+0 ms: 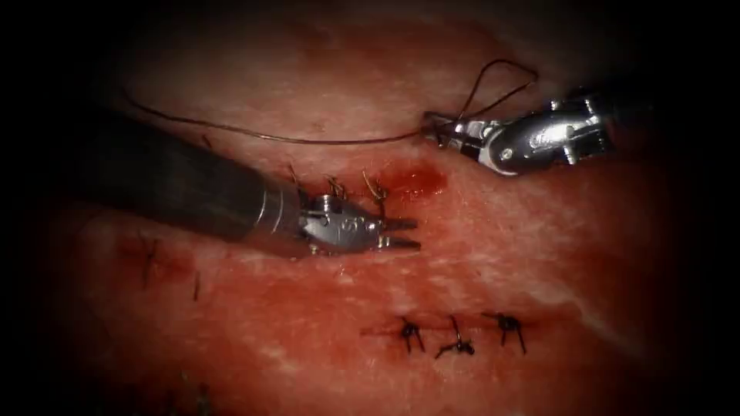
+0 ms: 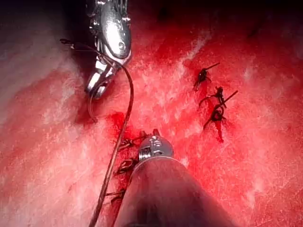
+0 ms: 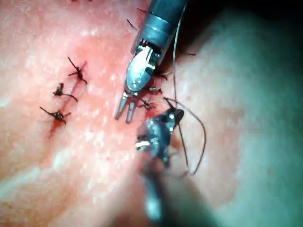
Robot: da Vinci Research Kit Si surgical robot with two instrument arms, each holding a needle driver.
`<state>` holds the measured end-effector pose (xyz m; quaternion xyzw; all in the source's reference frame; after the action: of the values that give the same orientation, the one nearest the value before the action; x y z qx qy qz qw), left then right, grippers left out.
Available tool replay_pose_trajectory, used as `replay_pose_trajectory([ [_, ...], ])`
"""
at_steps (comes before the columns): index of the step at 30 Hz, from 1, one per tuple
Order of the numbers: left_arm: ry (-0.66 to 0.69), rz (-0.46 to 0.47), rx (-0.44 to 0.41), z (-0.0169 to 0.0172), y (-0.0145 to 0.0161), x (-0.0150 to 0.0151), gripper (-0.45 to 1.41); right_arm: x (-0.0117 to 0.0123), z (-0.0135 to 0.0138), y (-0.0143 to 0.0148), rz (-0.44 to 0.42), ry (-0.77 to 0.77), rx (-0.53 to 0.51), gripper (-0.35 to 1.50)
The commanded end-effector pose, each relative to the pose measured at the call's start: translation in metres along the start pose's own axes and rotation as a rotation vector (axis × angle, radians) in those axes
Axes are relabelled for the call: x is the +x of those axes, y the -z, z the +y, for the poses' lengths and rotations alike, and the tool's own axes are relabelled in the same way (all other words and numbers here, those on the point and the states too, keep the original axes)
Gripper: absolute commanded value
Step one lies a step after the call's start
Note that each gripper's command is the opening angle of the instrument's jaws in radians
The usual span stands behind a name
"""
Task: Wound Closure
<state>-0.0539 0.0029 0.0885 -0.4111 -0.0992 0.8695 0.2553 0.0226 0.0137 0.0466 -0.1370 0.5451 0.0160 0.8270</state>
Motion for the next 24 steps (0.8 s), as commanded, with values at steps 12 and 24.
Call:
replay_pose_trajectory([
  [12, 0.001, 0.000, -0.003, -0.0003, -0.0012, -0.0016, -0.04, 0.0003, 0.0013, -0.0009, -0.050, -0.147, 0.059, -0.35],
  [24, 0.009, -0.003, -0.002, -0.0004, -0.0013, -0.0021, -0.05, -0.0003, 0.0041, -0.0022, -0.095, -0.470, 0.098, -0.35],
])
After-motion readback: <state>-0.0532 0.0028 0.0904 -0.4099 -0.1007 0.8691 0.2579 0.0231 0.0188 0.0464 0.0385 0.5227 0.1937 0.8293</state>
